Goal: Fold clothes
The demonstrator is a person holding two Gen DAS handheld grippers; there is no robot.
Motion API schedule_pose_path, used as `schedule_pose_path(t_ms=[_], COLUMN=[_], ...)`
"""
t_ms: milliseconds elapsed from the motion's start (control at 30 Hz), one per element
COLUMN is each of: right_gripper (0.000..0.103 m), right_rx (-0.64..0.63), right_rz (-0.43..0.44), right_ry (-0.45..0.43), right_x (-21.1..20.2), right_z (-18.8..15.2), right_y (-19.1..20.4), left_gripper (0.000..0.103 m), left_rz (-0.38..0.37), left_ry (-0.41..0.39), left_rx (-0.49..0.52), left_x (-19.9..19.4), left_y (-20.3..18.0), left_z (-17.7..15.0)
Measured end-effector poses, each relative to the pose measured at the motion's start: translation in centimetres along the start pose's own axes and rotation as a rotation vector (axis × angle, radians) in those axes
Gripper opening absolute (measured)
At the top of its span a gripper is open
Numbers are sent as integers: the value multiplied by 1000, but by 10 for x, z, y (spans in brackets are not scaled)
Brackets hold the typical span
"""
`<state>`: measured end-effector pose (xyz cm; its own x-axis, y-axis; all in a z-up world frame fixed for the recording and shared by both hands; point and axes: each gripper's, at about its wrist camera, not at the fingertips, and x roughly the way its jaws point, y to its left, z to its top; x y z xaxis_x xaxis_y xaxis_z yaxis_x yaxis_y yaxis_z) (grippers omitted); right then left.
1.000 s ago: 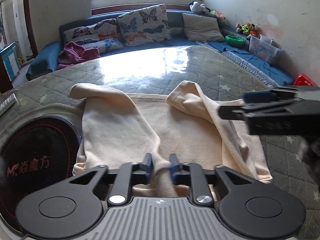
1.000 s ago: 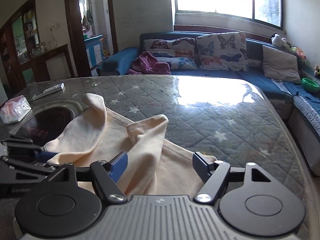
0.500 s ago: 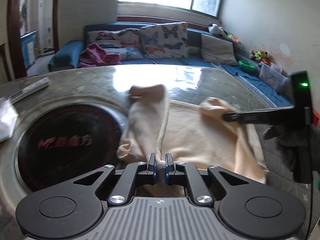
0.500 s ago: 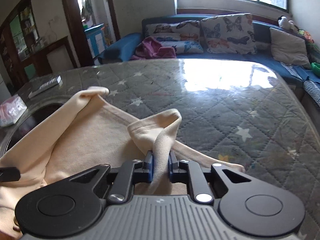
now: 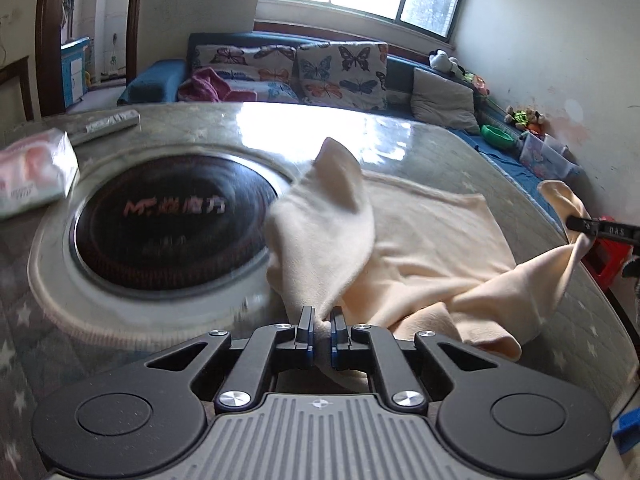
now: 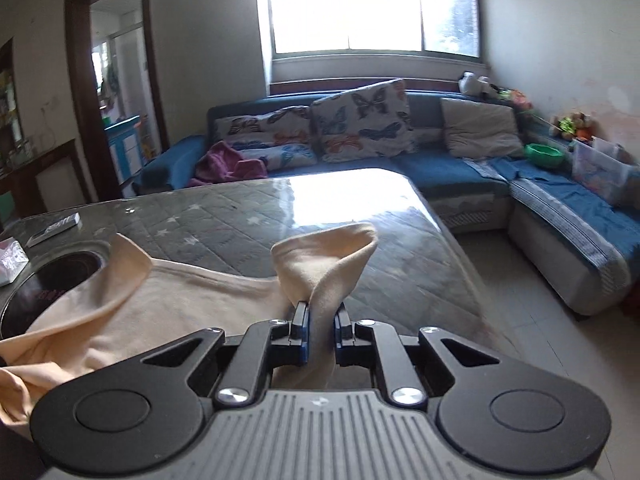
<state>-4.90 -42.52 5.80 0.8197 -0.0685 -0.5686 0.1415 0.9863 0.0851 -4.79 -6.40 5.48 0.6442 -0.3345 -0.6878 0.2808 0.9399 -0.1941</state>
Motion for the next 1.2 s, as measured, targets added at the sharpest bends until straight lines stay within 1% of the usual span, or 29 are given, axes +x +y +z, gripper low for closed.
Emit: schedule_pose_path(t_ms=[33,100,167,200,267,333,367,433,500,567,633,733,833,900,1067,1133,1200], right_gripper=[13,19,19,22,24,28,33,34,34,34,34,35,37,42,49,51,54], right_rx=[13,32,49,58,71,75,78,67,38,11,-13,-24,-20,-9,7,-8,-8], right_rz=[-23,-68,-107,-130,-161,-178,-187,-183,-164,-139,-117,-98,-100,-100,-90,-94,-88], right_ry=[12,42,71,84,94,91,85,79,75,79,90,103,112,102,80,72,60], right_x=[-3,-5,-8,-10,-14,-16,-17,-16,-12,-3,8,24,35,38,38,37,36], right_z=[-7,-21,-35,-40,-47,-48,-48,-46,-45,-44,-42,-40,-42,-44,-49,-50,-53], right_y=[-6,-19,-30,-37,-47,-54,-56,-57,-54,-46,-38,-32,-29,-29,-30,-28,-28], left_gripper=[8,8,9,9,12,12,12,12,15,25,29,29,29,29,29,29,29], left_rz=[-6,-12,-15,-16,-16,-12,-13,-10,-8,-5,3,8,22,22,34,25,31], left_ry=[11,31,45,53,63,60,56,42,27,11,-7,-28,-39,-38,-21,-13,-4], left_rx=[0,1,2,2,3,7,11,24,35,48,69,97,117,128,146,154,165], left_x=[-1,-2,-2,-1,-2,-4,-5,-10,-14,-19,-21,-17,0,19,71,89,106], left_y=[-1,-1,0,1,2,2,2,1,0,-2,-6,-12,-18,-24,-36,-41,-44], left_z=[-4,-10,-13,-14,-16,-15,-15,-15,-11,-7,-3,12,31,44,73,78,81])
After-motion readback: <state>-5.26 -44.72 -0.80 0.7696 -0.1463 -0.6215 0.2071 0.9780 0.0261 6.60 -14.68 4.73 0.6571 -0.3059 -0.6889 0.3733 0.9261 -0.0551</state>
